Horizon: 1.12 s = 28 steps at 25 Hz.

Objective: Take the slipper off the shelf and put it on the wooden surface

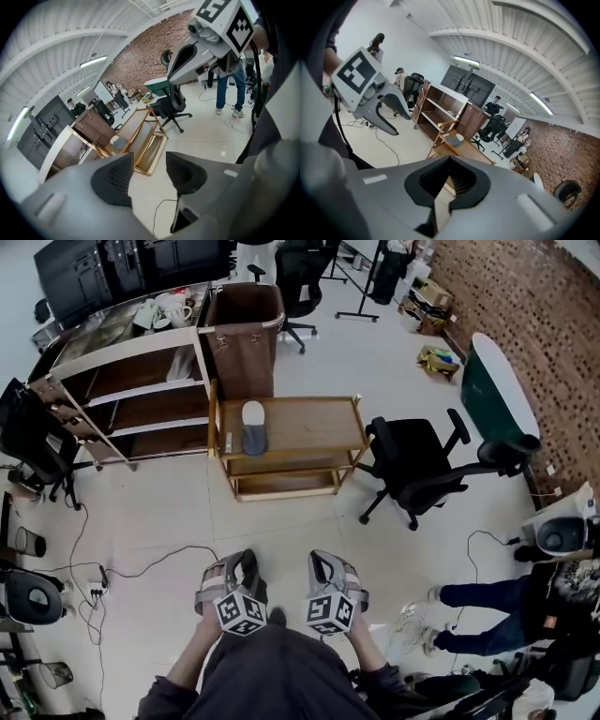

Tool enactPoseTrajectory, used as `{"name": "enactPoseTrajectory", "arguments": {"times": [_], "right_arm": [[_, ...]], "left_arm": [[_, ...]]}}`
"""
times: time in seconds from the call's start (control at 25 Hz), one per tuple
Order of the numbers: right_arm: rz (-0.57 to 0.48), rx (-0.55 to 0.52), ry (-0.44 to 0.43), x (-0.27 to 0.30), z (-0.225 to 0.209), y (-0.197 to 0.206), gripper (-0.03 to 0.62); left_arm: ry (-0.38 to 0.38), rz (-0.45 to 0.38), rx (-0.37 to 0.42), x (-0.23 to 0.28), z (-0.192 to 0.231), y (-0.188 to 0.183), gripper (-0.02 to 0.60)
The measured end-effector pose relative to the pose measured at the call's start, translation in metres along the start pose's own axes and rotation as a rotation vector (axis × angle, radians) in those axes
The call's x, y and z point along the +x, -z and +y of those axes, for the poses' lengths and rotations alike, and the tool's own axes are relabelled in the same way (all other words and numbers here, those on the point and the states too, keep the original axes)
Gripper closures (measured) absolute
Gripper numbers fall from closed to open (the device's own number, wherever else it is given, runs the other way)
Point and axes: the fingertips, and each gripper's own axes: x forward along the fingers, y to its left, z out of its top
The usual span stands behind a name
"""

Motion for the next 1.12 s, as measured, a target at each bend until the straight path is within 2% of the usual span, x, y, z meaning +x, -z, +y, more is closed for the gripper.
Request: {"name": "enactPoseTrajectory", "arguments": {"times": [0.12,0.2,0.28,0.36,0.4,0.48,0.56,0.64,0.88,1.12], "right_arm": [[-0.048,0.013,0.010,-0.008,0.015,-0.010,0.588],[-0.074,-0.001,0.017,-0.017,0.026,-0.017,0.574],[-0.096,-0.010,0.013,-0.028,0.041,-0.026,0.565],[-0.108,-0.020,0.010,-0.035,0.055,-0.035,0.554],[-0.111,-0.028,0.009,-0.038,0.060,-0.039,0.553],[-0.123,-0.042,0.007,-0.044,0.068,-0.048,0.557],[-0.135,-0.046,-0.001,-0.051,0.074,-0.054,0.592],[-0.136,-0.047,-0.005,-0.055,0.075,-0.056,0.592],[-0.122,-0.047,-0.001,-0.063,0.076,-0.055,0.592],[-0.119,-0.021,-0.007,-0.073,0.080,-0.049,0.592]], "left_arm": [[-0.031,-0.063,-0.024,-0.029,-0.012,-0.008,0.361],[-0.060,-0.134,-0.035,-0.048,-0.017,-0.018,0.381],[-0.101,-0.211,-0.062,-0.067,-0.019,-0.025,0.442],[-0.126,-0.265,-0.105,-0.082,-0.022,-0.027,0.552],[-0.129,-0.281,-0.123,-0.088,-0.023,-0.026,0.565],[-0.140,-0.300,-0.138,-0.098,-0.023,-0.024,0.565],[-0.157,-0.309,-0.140,-0.108,-0.022,-0.021,0.565],[-0.164,-0.302,-0.151,-0.112,-0.022,-0.015,0.566],[-0.129,-0.280,-0.205,-0.118,-0.021,-0.003,0.566],[-0.116,-0.260,-0.165,-0.122,-0.036,-0.002,0.566]]}}
